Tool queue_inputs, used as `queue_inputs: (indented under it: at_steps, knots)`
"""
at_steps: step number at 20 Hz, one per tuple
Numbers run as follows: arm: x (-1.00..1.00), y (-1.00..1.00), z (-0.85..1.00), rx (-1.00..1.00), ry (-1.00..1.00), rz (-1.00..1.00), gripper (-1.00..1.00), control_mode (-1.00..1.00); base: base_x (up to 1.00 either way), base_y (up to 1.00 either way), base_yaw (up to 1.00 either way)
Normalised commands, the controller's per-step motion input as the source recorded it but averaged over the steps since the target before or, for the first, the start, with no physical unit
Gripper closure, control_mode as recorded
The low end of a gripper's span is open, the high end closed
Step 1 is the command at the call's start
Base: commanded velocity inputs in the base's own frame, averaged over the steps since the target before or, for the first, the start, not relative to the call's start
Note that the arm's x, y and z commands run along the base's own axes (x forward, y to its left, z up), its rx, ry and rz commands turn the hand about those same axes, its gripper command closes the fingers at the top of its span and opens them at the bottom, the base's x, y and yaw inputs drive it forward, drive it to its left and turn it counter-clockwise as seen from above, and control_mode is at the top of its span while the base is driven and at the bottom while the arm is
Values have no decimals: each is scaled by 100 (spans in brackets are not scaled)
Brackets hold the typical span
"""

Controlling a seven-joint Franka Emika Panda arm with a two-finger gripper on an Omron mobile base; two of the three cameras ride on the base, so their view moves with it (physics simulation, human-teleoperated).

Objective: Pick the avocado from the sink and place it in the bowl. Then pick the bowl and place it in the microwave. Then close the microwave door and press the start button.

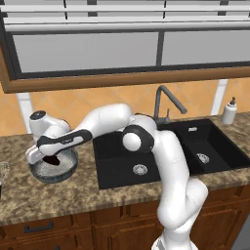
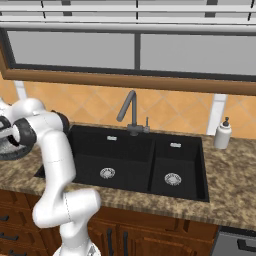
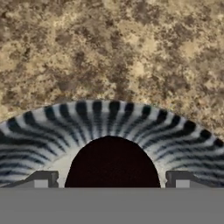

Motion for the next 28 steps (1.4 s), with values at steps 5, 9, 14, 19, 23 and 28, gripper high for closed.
queue_inputs:
  at_steps: [5,9,14,19,23,28]
  knots:
    - [-35,-27,24,2,-3,0,-100,-100,0,0,0]
    - [-31,-41,24,1,1,-2,-100,-100,0,0,0]
    - [-31,-63,17,2,4,-9,-100,-100,0,0,0]
    - [-5,-51,7,5,0,-11,-100,-100,0,0,0]
    - [0,-42,0,7,1,-12,-100,-100,0,0,0]
    - [0,-30,0,7,1,-12,-100,-100,0,0,0]
